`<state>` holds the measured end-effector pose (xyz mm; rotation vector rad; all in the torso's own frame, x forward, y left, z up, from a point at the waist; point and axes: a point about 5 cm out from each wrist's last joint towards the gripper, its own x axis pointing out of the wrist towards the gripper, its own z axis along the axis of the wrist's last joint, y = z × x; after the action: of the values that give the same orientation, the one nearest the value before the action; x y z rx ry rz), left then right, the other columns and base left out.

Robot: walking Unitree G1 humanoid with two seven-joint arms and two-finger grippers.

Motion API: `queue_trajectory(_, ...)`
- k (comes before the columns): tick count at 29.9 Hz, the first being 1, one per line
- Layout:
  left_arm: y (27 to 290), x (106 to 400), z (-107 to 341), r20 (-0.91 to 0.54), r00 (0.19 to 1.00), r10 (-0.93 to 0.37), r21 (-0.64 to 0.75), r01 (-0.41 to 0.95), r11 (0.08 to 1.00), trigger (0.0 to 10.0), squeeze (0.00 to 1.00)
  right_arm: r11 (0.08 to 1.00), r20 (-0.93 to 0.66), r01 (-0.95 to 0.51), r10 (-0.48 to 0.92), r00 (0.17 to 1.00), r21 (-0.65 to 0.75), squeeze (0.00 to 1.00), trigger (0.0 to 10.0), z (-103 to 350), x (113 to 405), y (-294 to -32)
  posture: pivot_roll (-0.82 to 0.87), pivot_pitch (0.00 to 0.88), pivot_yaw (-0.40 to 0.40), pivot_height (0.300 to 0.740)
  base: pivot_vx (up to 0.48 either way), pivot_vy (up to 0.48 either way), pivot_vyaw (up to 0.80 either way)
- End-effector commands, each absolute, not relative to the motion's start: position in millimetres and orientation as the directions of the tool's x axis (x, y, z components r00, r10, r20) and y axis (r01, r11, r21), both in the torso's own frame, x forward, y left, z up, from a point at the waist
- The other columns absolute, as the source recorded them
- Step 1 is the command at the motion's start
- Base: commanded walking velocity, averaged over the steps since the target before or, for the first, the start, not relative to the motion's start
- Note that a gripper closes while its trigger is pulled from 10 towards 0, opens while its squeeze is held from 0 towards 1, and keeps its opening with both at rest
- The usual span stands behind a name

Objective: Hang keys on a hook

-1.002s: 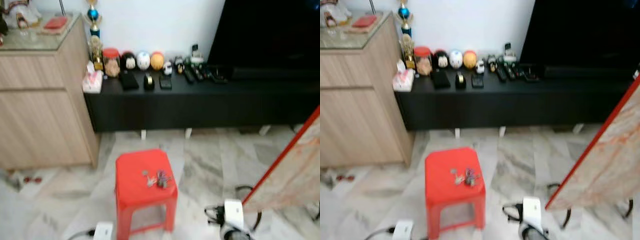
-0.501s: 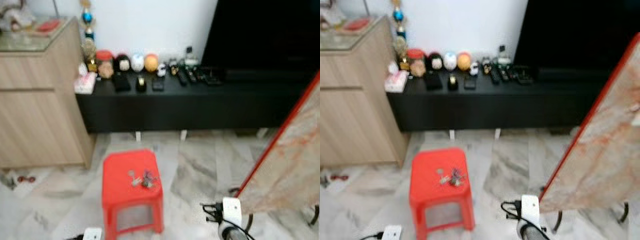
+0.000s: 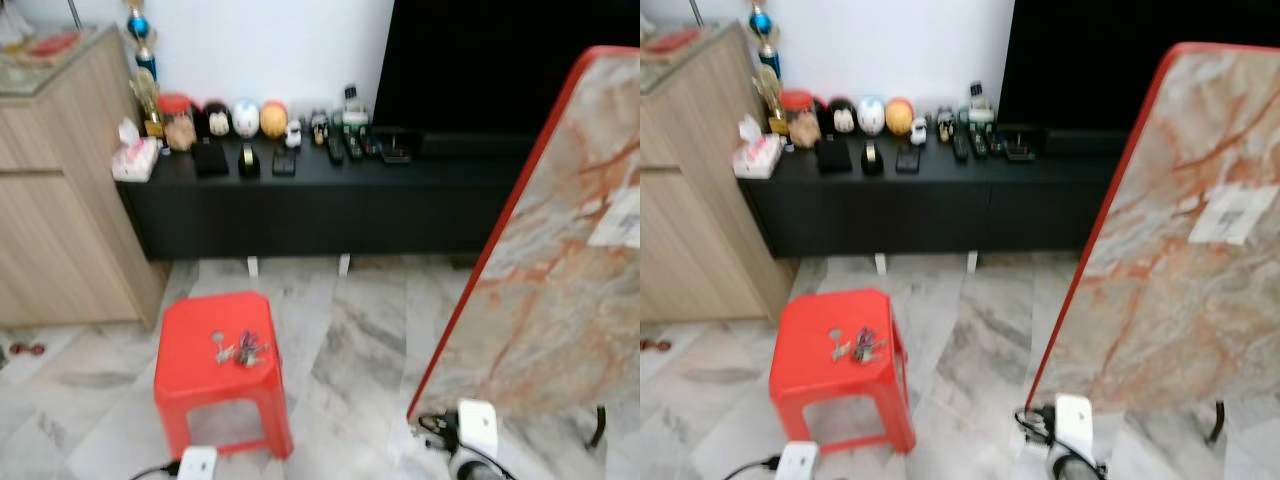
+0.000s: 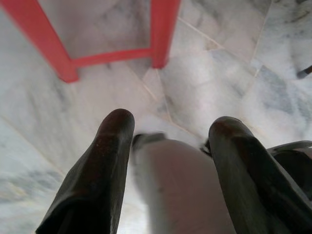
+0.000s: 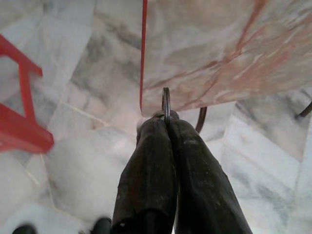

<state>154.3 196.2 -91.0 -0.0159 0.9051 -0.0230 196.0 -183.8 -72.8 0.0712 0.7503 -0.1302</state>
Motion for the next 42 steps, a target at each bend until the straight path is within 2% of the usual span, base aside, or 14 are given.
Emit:
queue_trajectory(1,197,145,-95,-0.809,0.587,-0.033,-0.024,0.023,0.999,10.0,0.00,0.989,-0.660,0.148,-0.092,0.746,0.028,0.00,10.0,-68,204,-181,0.08,0.008,-0.119,0.740,0.000,-0.341,0.00)
queue_trajectory(28,197,146,-94,-0.809,0.587,-0.034,-0.023,0.026,0.999,10.0,0.00,0.988,-0.584,0.152,-0.101,0.805,0.038,0.00,10.0,-54,225,-180,0.08,0.003,-0.115,0.740,0.000,-0.338,0.00)
queue_trajectory(33,198,146,-95,-0.810,0.586,-0.030,-0.022,0.020,1.000,10.0,0.00,0.988,-0.538,0.149,-0.103,0.837,0.042,0.00,10.0,-43,239,-181,0.08,0.003,-0.114,0.740,0.000,-0.110,0.00)
queue_trajectory(42,199,148,-94,-0.807,0.591,-0.024,-0.021,0.012,1.000,10.0,0.00,0.996,-0.333,0.094,-0.091,0.938,-0.009,0.00,10.0,-3,281,-176,0.08,0.002,-0.112,0.740,0.000,0.000,0.00)
